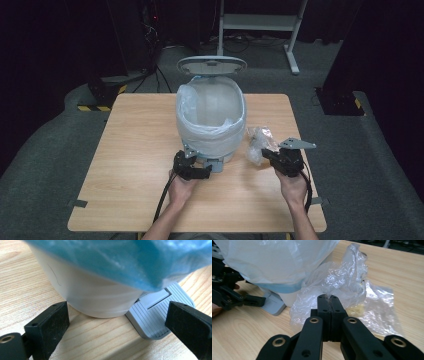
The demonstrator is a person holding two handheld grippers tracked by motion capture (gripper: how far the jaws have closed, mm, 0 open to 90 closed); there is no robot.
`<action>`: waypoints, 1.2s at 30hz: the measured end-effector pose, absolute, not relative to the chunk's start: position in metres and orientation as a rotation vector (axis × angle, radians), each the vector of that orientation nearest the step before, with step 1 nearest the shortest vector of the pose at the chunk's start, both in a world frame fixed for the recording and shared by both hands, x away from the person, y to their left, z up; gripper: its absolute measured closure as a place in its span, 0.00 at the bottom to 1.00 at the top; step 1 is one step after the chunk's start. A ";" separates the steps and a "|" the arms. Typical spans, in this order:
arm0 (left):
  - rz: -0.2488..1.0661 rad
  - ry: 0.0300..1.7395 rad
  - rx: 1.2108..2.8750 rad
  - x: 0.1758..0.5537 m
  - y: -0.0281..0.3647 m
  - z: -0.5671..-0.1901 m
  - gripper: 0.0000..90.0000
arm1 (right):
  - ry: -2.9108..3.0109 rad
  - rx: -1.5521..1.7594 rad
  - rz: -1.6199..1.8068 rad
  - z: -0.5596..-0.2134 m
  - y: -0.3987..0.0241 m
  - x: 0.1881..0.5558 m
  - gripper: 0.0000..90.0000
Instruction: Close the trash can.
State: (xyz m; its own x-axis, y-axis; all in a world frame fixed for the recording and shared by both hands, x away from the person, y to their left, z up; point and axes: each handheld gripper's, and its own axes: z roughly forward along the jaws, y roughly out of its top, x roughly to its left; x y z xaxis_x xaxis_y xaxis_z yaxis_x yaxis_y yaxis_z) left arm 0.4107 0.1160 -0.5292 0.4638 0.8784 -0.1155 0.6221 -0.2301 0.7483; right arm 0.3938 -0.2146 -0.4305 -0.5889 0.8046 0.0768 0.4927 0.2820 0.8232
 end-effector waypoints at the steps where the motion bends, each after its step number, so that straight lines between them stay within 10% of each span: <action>1: 0.429 1.250 1.955 0.411 0.116 -0.529 0.06 | 2.201 1.172 1.206 -0.430 -0.214 0.393 0.99; 36: 0.426 1.251 1.952 0.411 0.116 -0.529 0.06 | 2.196 1.121 1.333 -0.396 -0.221 0.384 0.99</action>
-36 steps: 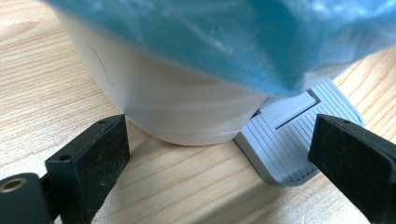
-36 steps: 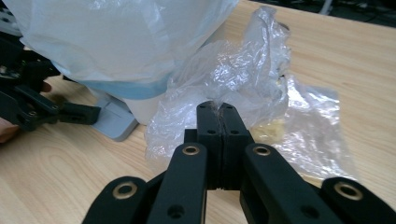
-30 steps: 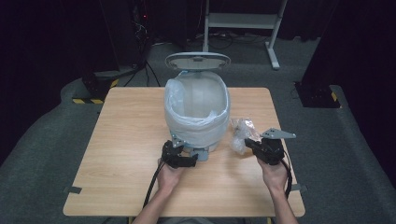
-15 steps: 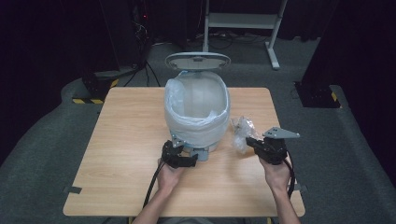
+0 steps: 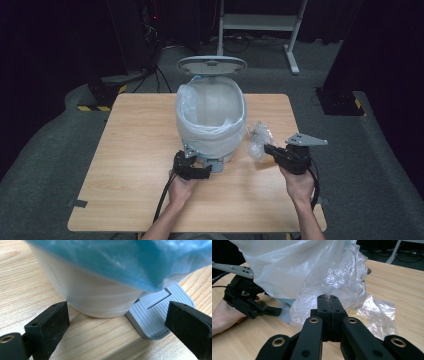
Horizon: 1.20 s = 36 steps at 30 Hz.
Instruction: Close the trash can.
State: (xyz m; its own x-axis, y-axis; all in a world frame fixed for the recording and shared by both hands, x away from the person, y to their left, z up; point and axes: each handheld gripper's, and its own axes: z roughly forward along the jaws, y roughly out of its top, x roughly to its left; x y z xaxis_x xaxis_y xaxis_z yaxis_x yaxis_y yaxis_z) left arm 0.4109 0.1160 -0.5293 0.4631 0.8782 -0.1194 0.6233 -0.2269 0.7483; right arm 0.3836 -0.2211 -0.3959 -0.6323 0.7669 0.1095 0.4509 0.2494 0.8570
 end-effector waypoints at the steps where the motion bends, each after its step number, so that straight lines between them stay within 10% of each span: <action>1: 0.424 1.252 1.951 0.411 0.116 -0.529 0.06 | 2.197 1.118 1.335 -0.395 -0.222 0.383 0.99; 36: 0.422 1.251 1.954 0.412 0.117 -0.529 0.06 | 2.170 1.019 1.517 -0.345 -0.228 0.378 0.99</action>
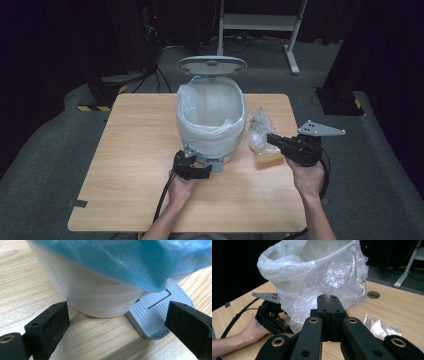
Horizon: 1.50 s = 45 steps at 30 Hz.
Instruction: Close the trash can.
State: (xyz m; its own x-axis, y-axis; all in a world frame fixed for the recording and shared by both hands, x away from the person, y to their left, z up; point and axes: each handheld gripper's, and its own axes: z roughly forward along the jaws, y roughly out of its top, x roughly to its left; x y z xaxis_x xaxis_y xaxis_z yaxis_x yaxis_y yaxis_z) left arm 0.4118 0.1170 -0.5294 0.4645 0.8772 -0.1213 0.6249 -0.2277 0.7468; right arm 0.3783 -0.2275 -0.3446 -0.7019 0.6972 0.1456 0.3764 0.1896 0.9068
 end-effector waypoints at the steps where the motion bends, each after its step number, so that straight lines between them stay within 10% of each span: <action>1: 0.421 1.251 1.954 0.412 0.117 -0.529 0.06 | 2.162 1.011 1.523 -0.341 -0.227 0.379 0.99; 45: 0.420 1.250 1.951 0.412 0.117 -0.529 0.08 | 2.206 0.825 1.613 -0.278 -0.172 0.419 0.99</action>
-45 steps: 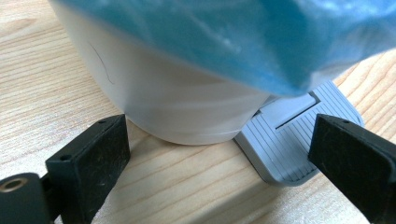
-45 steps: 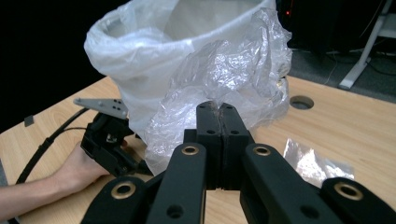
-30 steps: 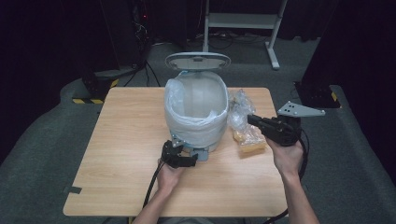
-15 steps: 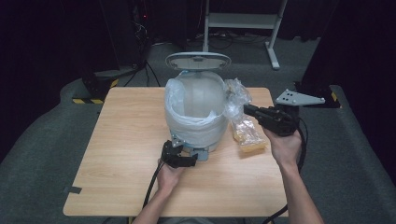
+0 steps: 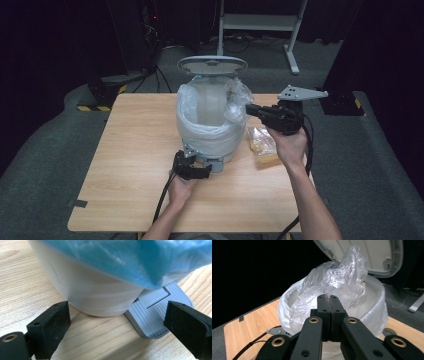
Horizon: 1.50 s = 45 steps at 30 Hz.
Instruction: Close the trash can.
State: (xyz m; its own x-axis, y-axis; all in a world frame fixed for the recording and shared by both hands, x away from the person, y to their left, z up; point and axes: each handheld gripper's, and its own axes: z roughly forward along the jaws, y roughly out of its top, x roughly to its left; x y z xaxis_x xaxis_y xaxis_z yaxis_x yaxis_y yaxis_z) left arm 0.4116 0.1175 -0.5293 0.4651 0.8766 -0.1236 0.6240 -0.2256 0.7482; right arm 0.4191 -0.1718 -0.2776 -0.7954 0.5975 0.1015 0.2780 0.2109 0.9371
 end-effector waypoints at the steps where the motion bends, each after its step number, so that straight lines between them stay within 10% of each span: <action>1: 0.420 1.250 1.951 0.412 0.118 -0.529 0.08 | 2.206 0.825 1.613 -0.278 -0.172 0.419 0.99; 30: 0.419 1.249 1.949 0.411 0.118 -0.529 0.08 | 2.276 0.871 1.597 -0.296 -0.137 0.453 0.98; 45: 0.428 1.247 1.948 0.411 0.117 -0.529 0.09 | 2.238 0.923 1.619 -0.303 -0.139 0.458 0.65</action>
